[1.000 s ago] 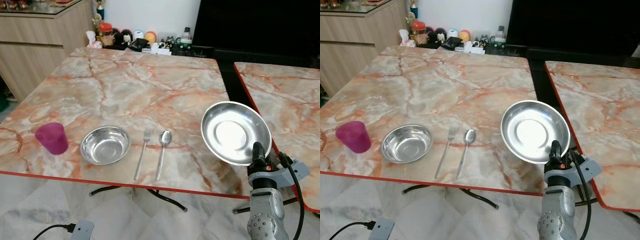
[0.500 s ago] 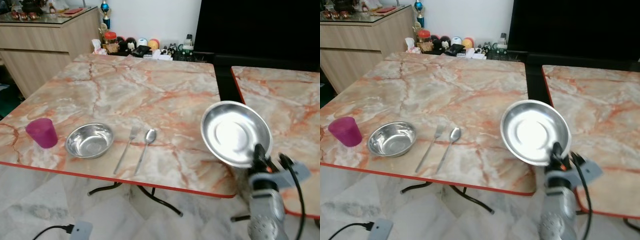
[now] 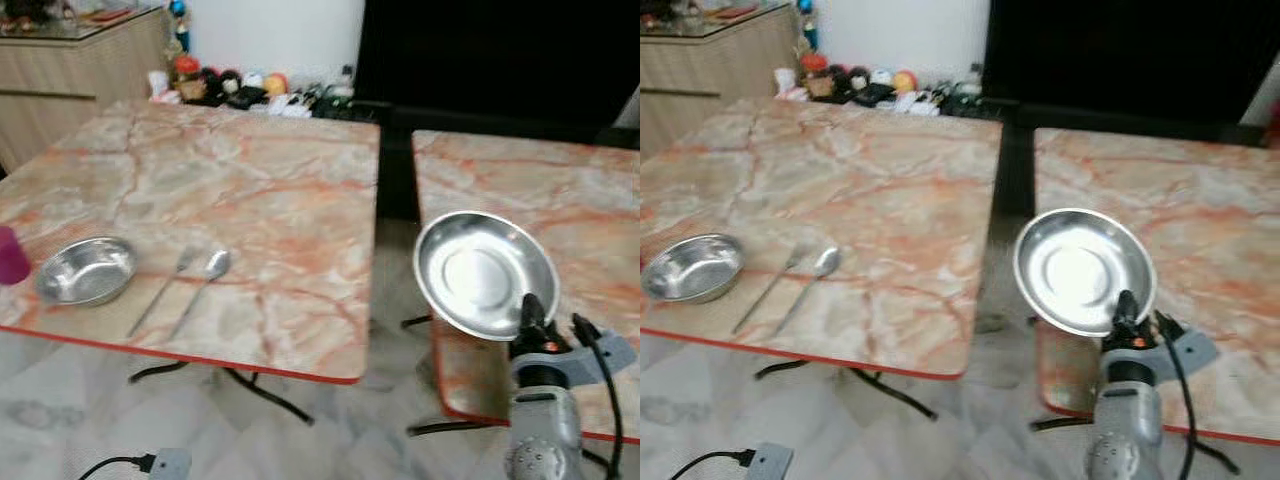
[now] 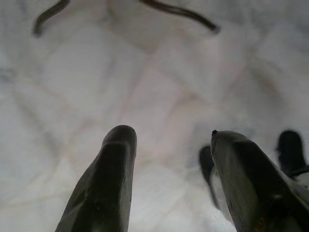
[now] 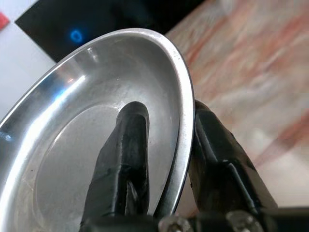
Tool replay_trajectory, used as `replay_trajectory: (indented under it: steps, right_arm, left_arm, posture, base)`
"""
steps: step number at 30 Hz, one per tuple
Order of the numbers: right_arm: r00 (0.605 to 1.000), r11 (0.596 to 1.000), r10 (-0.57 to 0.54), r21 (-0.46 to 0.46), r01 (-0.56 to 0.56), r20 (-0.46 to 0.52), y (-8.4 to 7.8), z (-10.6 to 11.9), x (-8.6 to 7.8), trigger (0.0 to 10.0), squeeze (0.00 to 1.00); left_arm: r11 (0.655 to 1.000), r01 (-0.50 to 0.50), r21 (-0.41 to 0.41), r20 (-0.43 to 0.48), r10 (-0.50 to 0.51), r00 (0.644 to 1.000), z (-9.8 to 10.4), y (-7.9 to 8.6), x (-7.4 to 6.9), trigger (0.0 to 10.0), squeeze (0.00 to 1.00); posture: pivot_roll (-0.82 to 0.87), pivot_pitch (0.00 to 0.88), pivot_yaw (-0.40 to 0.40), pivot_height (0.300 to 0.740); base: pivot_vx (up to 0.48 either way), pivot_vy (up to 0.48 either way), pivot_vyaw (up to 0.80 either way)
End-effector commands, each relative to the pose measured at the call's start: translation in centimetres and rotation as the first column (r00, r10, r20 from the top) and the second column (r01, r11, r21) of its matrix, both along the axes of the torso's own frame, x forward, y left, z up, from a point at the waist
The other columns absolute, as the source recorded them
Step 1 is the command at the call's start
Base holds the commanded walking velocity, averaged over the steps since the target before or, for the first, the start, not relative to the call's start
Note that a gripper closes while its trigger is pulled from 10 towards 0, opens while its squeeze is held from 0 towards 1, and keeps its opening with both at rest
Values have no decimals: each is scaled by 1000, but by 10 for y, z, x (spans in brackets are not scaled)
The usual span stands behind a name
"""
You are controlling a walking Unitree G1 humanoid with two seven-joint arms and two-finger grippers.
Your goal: Setting the table
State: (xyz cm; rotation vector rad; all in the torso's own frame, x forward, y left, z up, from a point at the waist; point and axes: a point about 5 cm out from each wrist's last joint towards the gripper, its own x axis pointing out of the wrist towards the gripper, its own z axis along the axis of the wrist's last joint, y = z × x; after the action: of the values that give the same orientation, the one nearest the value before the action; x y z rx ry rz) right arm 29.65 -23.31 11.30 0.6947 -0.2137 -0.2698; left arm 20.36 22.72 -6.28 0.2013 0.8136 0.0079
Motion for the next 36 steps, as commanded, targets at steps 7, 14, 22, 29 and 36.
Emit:
replay_trajectory:
  steps: [7, 14, 22, 29, 36]
  right_arm:
    - [1000, 1000, -8, -4, 8, 27, 2, 6, 0, 10000, 0]
    - [1000, 1000, -9, -2, 9, 25, 3, 6, 0, 10000, 0]
    - [1000, 1000, -24, -11, 24, 18, 0, 6, -1, 10000, 0]
    - [999, 999, -31, -15, 31, 9, -1, 5, 0, 10000, 0]
    - [999, 999, -47, -15, 47, -7, -1, 4, 0, 10000, 0]
  left_arm:
    - [1000, 1, 9, -45, -1, 999, -6, 4, -12, 10000, 0]
    - [1000, 2, 8, -44, -1, 999, -6, 4, -11, 10000, 0]
    - [1000, 3, 6, -43, -3, 999, -6, 3, -11, 10000, 0]
    - [1000, -2, 3, -38, 2, 999, -5, 4, -11, 10000, 0]
    - [1000, -8, 2, -32, 8, 999, -5, 4, -10, 10000, 0]
  posture:
    - [26, 106, -38, 740]
    - [25, 108, -36, 740]
    - [20, 108, -35, 740]
    - [22, 110, -38, 740]
    - [27, 109, -41, 740]
  base:
    - [0, -465, -611]
    - [0, -464, 0]
    - [0, -460, 0]
    - [0, -329, 0]
    - [0, 0, 0]
